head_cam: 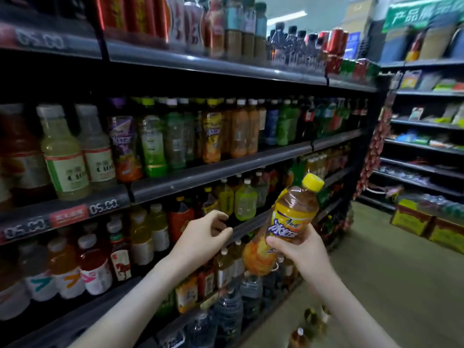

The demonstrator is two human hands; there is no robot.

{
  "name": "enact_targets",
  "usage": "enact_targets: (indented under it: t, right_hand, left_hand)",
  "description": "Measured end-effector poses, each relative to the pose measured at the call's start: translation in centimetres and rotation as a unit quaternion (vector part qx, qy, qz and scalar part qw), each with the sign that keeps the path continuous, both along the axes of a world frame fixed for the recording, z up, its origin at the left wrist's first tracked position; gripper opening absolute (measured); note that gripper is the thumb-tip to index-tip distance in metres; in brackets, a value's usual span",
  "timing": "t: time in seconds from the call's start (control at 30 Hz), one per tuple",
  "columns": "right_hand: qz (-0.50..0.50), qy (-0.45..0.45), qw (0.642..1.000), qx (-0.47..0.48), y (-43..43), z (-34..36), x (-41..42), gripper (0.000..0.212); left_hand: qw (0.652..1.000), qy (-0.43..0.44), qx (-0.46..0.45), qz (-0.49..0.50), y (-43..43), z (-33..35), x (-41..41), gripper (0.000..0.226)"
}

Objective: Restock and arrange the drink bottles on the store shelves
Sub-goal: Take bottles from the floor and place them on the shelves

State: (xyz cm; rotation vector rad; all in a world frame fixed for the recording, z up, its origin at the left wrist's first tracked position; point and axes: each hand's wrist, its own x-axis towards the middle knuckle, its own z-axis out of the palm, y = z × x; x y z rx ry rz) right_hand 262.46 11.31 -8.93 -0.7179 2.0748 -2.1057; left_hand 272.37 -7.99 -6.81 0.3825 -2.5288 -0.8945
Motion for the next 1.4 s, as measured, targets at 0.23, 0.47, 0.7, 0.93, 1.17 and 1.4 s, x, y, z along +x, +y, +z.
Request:
enact_targets:
  t: [0.23,0.47,0.7,0.93,1.17,1.4]
  right_hand:
    - [0.026,0.099,0.995,-0.014,-4.1,2.2,-7.0,0.059]
    - [0.023,0.121,0.989,-0.084,-10.3,4.3,-17.1,0.071]
    - [0.076,0.126,0.985,-0.093,-19.2,8.3,-25.6,0.073]
    - [0.122,0.156,0.980,0.013,-26.0,9.0,-30.0,0.058]
    - [0.144,0.215,0.951,0.170,-28.9,8.7,-32.6,0.067]
    - [0.224,0.301,0.914,0.154,-25.1,4.0,-32.8,0.067]
  left_hand:
    - [0.995,0.072,-0.039,0.061,-0.9,0.3,-6.7,0.034]
    - [0.962,0.150,0.009,0.230,-7.1,3.5,-16.4,0.038]
    - [0.934,0.123,-0.038,0.333,-12.5,6.6,-26.0,0.062]
    - [0.924,0.061,-0.018,0.378,-14.5,6.6,-30.5,0.070]
    - [0.911,0.054,-0.012,0.409,-14.9,6.5,-30.8,0.064]
    - [0.883,0.047,-0.084,0.460,-11.6,3.7,-31.2,0.069]
